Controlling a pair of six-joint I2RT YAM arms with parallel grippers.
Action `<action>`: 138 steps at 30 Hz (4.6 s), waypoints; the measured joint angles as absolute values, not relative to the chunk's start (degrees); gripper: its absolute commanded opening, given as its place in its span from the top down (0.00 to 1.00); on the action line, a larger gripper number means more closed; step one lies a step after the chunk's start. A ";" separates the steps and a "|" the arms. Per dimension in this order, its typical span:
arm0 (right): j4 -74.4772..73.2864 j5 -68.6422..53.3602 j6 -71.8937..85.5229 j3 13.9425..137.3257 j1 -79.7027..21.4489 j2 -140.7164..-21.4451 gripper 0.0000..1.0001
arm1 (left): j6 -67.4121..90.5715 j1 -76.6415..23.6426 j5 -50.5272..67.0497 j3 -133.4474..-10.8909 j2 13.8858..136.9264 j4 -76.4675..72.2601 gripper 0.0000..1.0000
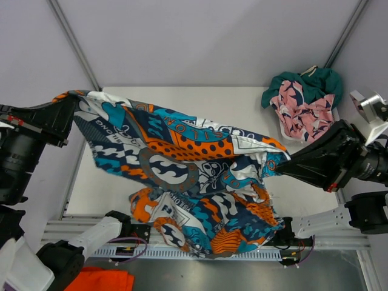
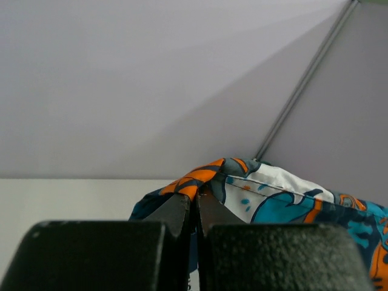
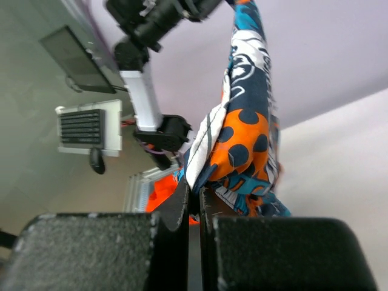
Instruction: Fold and stack the shorts
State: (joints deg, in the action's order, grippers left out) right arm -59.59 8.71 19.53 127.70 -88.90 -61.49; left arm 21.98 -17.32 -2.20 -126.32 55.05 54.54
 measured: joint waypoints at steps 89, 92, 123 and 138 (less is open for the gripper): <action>-9.65 -11.94 17.02 60.60 -26.52 -63.05 1.00 | 25.93 -12.62 -6.24 -45.78 46.57 2.35 1.00; -3.70 -11.79 18.41 58.43 -23.73 -71.90 1.00 | 28.10 -12.62 -12.10 -39.88 52.47 -0.12 1.00; -12.43 -2.39 22.90 82.28 -12.82 -102.00 0.15 | 32.03 -20.51 -20.23 -65.56 74.50 11.38 0.01; -17.89 10.85 35.46 41.78 -31.94 -77.30 0.40 | 32.10 -37.76 -21.39 -49.39 58.67 18.50 0.01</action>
State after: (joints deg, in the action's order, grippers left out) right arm -17.89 10.85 35.46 41.78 -31.94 -77.30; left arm 32.10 -37.76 -21.39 -49.39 58.67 18.50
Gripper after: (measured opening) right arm 0.648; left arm 0.990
